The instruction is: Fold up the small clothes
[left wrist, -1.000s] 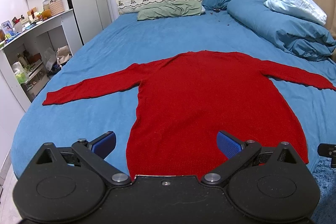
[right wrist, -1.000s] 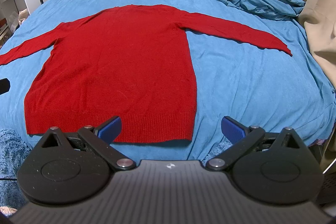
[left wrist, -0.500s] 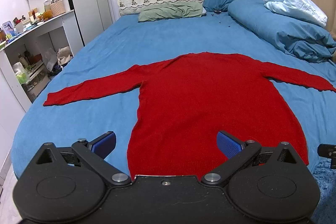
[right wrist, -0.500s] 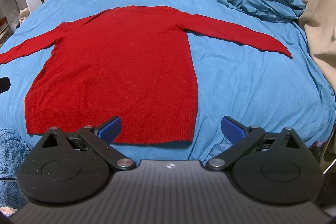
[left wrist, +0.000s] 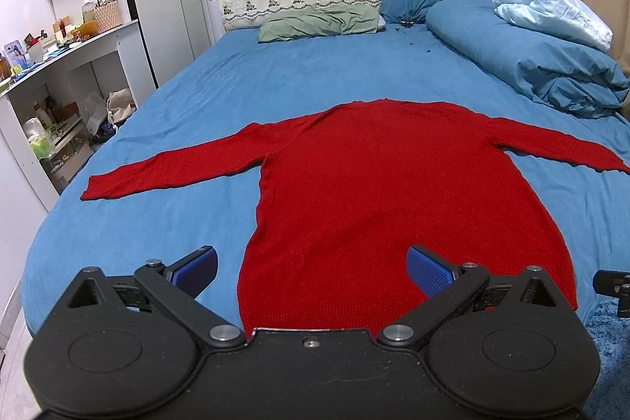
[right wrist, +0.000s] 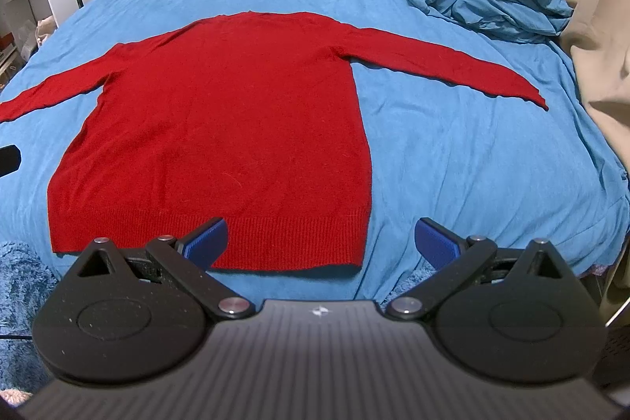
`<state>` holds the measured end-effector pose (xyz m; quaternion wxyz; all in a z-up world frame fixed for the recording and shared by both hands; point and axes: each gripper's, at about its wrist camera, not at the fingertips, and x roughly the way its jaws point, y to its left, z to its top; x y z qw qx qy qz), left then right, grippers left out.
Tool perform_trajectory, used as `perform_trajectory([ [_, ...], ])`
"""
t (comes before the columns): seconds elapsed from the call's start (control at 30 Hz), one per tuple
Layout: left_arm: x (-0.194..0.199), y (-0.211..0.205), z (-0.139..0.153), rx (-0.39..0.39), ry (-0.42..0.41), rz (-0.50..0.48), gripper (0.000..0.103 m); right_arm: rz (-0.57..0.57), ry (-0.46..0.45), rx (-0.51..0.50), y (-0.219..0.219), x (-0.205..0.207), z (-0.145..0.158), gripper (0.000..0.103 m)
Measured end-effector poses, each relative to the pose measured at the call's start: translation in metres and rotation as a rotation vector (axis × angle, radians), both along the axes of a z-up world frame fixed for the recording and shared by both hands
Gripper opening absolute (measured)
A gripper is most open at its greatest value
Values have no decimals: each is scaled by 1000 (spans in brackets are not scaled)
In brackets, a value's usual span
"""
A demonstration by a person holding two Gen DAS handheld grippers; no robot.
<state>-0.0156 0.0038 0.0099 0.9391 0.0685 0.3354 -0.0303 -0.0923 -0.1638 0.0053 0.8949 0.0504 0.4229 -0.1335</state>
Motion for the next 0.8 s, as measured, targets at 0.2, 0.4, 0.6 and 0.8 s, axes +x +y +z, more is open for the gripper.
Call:
perform_trajectory([
  [0.2,-1,1,0,-3,1,2,103,0,0,0,0,0,0,103],
  [0.4,0,1,0,-5,3,-2,103,1,-2,1,-1,0,1,103],
  [0.6,0,1,1,-5,-4,-14,103,-11,-12,5,0,-3,5,103],
  [0.8,-1,2,1,-12,-8,-25,103,-18,-18,3,0,-3,9,103],
])
